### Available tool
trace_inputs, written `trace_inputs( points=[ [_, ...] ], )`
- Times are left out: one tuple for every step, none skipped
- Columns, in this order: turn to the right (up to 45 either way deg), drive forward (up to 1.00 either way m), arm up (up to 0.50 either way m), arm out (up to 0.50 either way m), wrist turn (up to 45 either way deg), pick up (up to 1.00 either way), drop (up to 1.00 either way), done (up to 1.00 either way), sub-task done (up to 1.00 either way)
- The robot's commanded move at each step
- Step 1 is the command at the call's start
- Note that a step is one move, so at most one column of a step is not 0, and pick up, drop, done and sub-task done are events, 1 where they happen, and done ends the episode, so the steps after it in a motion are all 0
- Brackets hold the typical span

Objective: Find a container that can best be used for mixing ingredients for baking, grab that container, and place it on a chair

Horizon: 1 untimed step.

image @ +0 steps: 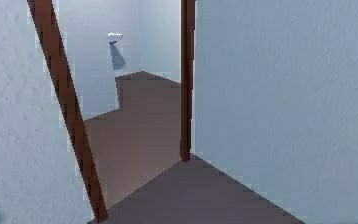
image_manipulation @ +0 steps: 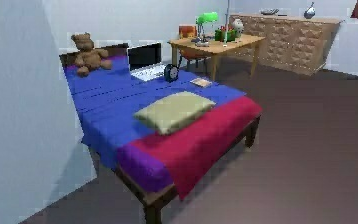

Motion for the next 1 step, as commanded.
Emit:
trace_inputs(
  points=[
    [0.0, 1.00, 0.00, 0.00, 0.0, 0.00, 0.00, 0.00, 0.00]
  ],
)
